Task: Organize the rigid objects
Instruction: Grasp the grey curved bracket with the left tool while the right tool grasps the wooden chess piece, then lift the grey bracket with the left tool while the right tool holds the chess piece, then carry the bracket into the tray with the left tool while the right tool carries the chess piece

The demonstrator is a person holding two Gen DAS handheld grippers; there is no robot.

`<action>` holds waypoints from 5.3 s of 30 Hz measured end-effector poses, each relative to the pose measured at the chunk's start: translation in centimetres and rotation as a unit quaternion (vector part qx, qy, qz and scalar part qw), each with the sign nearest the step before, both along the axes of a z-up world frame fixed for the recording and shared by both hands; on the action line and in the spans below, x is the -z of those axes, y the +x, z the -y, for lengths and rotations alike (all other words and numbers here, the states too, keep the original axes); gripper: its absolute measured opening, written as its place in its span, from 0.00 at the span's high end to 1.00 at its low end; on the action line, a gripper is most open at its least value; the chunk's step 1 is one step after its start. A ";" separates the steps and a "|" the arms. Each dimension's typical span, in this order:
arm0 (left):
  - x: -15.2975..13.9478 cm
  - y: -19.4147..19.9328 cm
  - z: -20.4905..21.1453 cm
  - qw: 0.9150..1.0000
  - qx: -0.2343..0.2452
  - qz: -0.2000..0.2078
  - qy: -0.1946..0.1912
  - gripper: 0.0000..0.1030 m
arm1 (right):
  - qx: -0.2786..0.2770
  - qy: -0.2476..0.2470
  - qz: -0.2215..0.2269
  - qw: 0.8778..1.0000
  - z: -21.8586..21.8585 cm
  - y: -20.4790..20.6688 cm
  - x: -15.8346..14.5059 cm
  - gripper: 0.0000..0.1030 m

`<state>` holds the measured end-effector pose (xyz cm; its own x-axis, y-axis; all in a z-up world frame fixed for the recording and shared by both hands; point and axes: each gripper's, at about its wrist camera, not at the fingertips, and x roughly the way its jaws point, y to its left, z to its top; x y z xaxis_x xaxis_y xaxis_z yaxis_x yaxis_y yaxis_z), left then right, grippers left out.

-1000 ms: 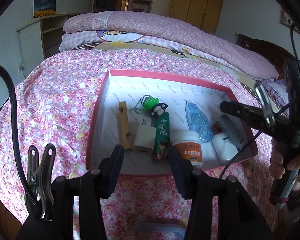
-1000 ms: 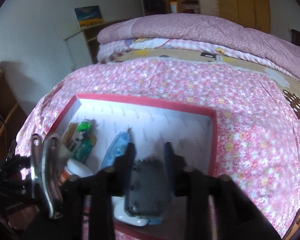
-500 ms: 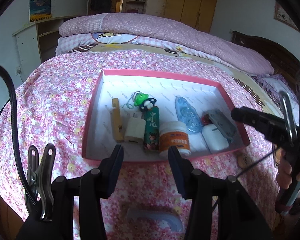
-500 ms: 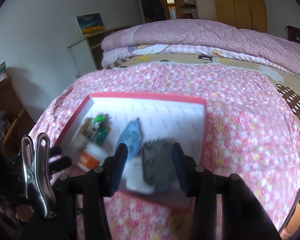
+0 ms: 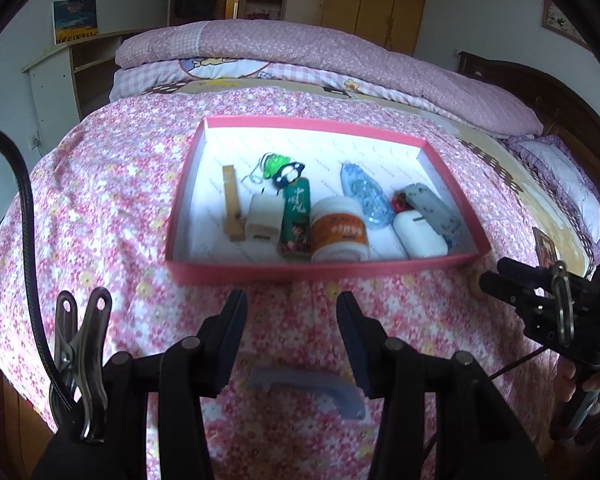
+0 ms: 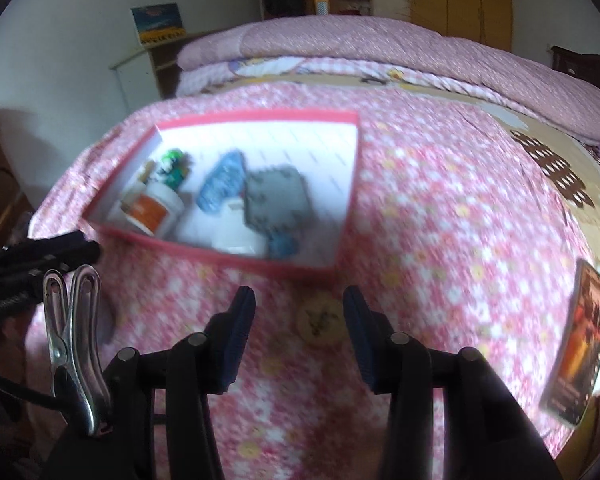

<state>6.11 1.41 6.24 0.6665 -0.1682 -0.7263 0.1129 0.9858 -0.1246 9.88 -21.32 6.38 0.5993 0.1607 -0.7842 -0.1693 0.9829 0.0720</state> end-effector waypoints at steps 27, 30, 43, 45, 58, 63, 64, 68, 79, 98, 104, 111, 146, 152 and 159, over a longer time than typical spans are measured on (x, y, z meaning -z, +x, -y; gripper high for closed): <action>2.2 -3.1 -1.6 0.999 0.030 -0.021 0.000 0.41 | 0.005 0.021 0.000 1.000 0.0 -1.3 0.4 0.69; 2.3 -3.6 -1.4 0.999 0.049 -0.020 -0.013 0.35 | -0.004 0.037 0.003 0.999 -0.3 -2.4 -0.8 0.69; 3.7 -3.5 0.0 0.993 0.112 -0.013 -0.024 0.30 | -0.026 0.081 -0.017 0.996 -1.0 -5.9 -2.6 0.68; 3.7 -3.8 0.2 0.993 0.118 -0.009 -0.026 0.30 | -0.023 0.066 -0.026 0.997 -1.5 -5.9 -1.4 0.68; 4.2 -4.5 2.1 0.989 0.151 0.000 0.000 0.26 | -0.019 0.062 -0.057 0.996 -1.8 -5.8 2.7 0.68; 4.1 -4.8 3.0 0.987 0.163 0.003 0.006 0.25 | -0.021 0.061 -0.054 0.996 -1.8 -6.0 2.8 0.68; 4.0 -5.0 3.0 0.986 0.165 0.004 0.005 0.25 | -0.020 0.061 -0.054 0.996 -1.9 -6.0 2.8 0.68; 3.4 -5.7 3.1 0.984 0.176 0.019 0.016 0.25 | -0.020 0.062 -0.054 0.996 -1.9 -6.0 2.8 0.68; 5.2 -5.3 5.3 0.978 0.193 0.024 0.069 0.24 | -0.020 0.063 -0.054 0.996 -1.9 -6.0 2.8 0.68; 3.6 -5.8 3.4 0.987 0.155 0.040 0.007 0.52 | -0.020 0.066 -0.052 0.996 -2.0 -6.1 2.7 0.68; 2.5 -5.7 2.8 0.988 0.146 0.049 -0.003 0.52 | -0.024 0.067 -0.046 0.996 -2.4 -6.2 2.3 0.68; 1.1 -5.3 2.1 0.990 0.131 0.057 -0.024 0.52 | -0.029 0.064 -0.034 0.997 -2.7 -6.0 1.4 0.68; -4.2 7.8 1.7 0.997 0.031 0.076 0.004 0.52 | -0.023 0.053 0.067 0.996 -2.9 5.9 -5.0 0.68; -3.3 10.7 1.5 0.998 0.011 0.059 0.005 0.52 | -0.006 0.053 0.052 0.997 -2.5 8.7 -3.8 0.68; -2.4 12.6 1.7 0.999 0.006 0.046 0.010 0.52 | 0.002 0.044 0.033 0.998 -2.1 10.7 -2.2 0.68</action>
